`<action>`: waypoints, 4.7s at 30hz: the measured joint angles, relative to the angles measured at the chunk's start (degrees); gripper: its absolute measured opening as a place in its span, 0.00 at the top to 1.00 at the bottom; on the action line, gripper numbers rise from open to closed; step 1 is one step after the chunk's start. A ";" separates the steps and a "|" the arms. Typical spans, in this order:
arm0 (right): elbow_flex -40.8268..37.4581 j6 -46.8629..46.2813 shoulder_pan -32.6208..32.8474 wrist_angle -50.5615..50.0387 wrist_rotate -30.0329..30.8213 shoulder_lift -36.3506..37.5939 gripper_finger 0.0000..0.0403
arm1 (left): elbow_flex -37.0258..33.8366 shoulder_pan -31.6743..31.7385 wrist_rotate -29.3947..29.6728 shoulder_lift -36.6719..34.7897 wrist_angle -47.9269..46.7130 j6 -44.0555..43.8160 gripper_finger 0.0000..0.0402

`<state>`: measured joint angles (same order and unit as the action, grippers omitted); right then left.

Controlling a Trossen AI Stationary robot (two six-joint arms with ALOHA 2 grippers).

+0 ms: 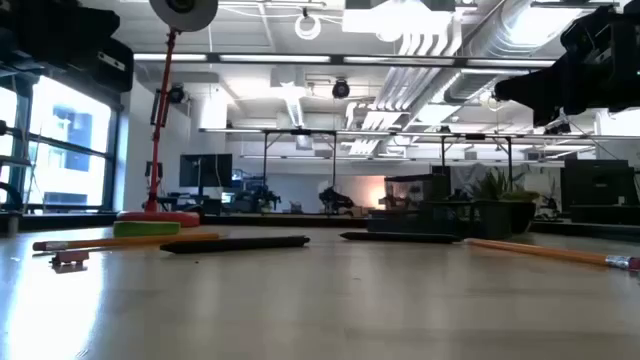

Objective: Pick and place office supplies into organizer

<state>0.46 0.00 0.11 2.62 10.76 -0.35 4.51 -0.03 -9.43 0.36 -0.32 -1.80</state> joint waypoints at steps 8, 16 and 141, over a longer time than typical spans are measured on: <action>-0.01 0.01 0.01 -0.01 0.00 -0.01 1.00 | 0.00 0.02 0.02 0.00 0.00 0.00 1.00; 0.00 0.01 0.00 0.00 -0.01 0.00 1.00 | 0.00 0.02 0.00 -0.02 -0.02 0.02 1.00; 9.21 -13.03 0.01 -2.90 0.81 -22.99 0.90 | 0.22 0.02 29.58 1.28 7.28 -9.91 1.00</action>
<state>9.67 -13.03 0.12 -0.28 11.57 -23.34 4.73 -0.01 20.14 1.65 6.96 -11.71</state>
